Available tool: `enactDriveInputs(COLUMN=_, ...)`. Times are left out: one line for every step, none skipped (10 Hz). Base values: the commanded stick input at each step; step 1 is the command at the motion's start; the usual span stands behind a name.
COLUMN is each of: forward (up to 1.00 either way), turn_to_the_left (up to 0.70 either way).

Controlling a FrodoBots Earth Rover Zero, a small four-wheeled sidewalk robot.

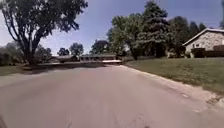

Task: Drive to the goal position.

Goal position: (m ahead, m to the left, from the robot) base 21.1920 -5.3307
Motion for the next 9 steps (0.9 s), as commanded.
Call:
enactDriveInputs(forward=0.5, turn_to_the_left=0.0)
enactDriveInputs(forward=0.5, turn_to_the_left=0.0)
enactDriveInputs(forward=0.5, turn_to_the_left=0.0)
enactDriveInputs(forward=0.5, turn_to_the_left=0.0)
enactDriveInputs(forward=0.5, turn_to_the_left=0.0)
enactDriveInputs(forward=0.5, turn_to_the_left=0.0)
enactDriveInputs(forward=0.5, turn_to_the_left=0.0)
enactDriveInputs(forward=0.5, turn_to_the_left=0.0)
enactDriveInputs(forward=0.5, turn_to_the_left=0.0)
